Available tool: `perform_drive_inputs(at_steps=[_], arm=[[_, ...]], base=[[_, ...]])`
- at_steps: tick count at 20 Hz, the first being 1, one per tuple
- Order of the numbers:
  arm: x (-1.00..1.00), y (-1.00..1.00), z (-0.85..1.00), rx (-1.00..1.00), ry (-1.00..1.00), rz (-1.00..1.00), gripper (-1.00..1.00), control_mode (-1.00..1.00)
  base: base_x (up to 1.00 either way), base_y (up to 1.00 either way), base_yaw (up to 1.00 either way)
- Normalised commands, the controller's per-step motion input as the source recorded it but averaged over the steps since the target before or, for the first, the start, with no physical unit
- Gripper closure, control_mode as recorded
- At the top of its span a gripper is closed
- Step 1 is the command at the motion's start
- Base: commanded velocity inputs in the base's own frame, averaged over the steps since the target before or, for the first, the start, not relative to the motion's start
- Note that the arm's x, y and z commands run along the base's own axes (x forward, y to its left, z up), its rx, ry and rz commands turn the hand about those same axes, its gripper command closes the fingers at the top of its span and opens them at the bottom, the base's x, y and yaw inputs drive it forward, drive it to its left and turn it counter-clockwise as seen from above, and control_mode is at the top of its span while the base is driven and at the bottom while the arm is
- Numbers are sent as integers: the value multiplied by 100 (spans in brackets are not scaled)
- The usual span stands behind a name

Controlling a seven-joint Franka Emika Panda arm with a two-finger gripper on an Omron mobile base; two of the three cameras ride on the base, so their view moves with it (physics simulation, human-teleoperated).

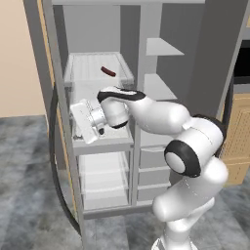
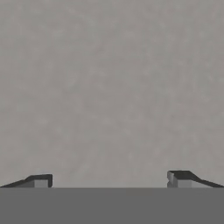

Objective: Move the hot dog bun to the plate on the dining table and place the condiment next to that plate. Then navigate to the fridge and take the sausage and place it on the plate as well.

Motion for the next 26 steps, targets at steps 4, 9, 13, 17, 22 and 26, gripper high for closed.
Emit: perform_drive_inputs(at_steps=[4,9,13,17,22,26], arm=[[-5,82,0,-2,0,1,-100,-100],[-1,67,-6,-2,0,0,-100,-100],[0,16,-1,-2,0,0,-100,-100],[-10,-16,-3,-10,-12,0,-100,-100],[-41,-57,0,-27,-35,-2,-100,-100],[-41,-71,0,-32,-30,-9,-100,-100]], base=[[0,0,0],[0,0,0],[0,0,0],[0,0,0],[0,0,0],[0,0,0]])
